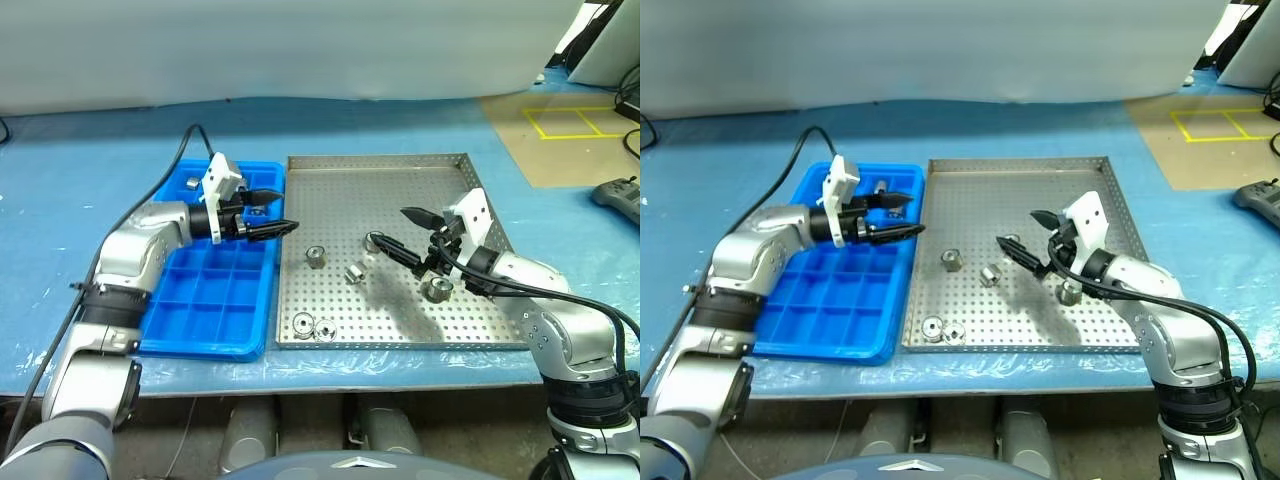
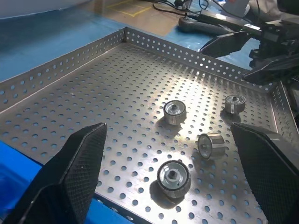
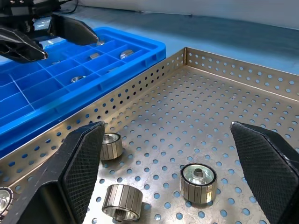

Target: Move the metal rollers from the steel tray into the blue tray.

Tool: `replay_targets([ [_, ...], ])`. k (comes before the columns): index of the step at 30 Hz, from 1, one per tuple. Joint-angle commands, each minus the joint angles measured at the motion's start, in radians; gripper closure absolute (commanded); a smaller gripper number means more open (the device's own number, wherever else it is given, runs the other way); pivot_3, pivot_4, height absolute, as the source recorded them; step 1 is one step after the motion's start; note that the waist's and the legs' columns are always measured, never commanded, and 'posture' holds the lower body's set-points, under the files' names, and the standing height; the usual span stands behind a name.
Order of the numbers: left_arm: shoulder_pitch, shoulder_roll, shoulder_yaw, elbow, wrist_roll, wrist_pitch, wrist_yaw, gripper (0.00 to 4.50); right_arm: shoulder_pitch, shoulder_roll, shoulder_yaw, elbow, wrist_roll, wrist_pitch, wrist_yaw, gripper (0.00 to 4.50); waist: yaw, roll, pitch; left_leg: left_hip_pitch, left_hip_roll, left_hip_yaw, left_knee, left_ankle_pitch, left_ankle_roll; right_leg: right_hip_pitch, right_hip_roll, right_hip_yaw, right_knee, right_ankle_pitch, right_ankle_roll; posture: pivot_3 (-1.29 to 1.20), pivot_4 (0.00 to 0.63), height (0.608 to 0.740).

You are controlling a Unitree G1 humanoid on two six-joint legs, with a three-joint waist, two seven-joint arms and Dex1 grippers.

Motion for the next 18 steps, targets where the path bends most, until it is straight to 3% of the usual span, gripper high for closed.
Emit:
replay_targets([
  [1, -0.119, -0.016, -0.075, 0.106, 0.092, -0.107, -0.098, 0.01, 0.008, 0.011, -0.022, -0.047, 0.011, -0.014, -0.020, 0.00, 0.000, 0.000, 0.000, 0.000, 0.000, 0.000, 0.000, 0.000, 0.000, 0.000, 0.000, 0.000, 0.000, 0.000, 0.000, -0.16, 0.150, 0.740],
  [9, -0.418, -0.162, -0.237, 0.578, 0.312, -0.294, -0.275, 0.01, 0.036, 0.042, -0.013, -0.056, -0.008, -0.035, -0.058, 0.00, -0.002, 0.000, 0.000, -0.001, 0.000, 0.000, 0.000, 0.000, 0.000, 0.000, 0.000, 0.000, -0.001, 0.000, 0.000, -0.22, 0.150, 0.740],
  [18, -0.495, -0.264, -0.254, 0.846, 0.467, -0.451, -0.283, 0.01, 0.112, 0.055, -0.032, -0.112, -0.012, -0.040, -0.112, 0.00, -0.025, -0.001, 0.000, -0.003, 0.000, 0.001, -0.002, -0.001, 0.001, 0.000, 0.000, 0.000, -0.005, 0.002, 0.004, -0.28, 0.150, 0.740],
])
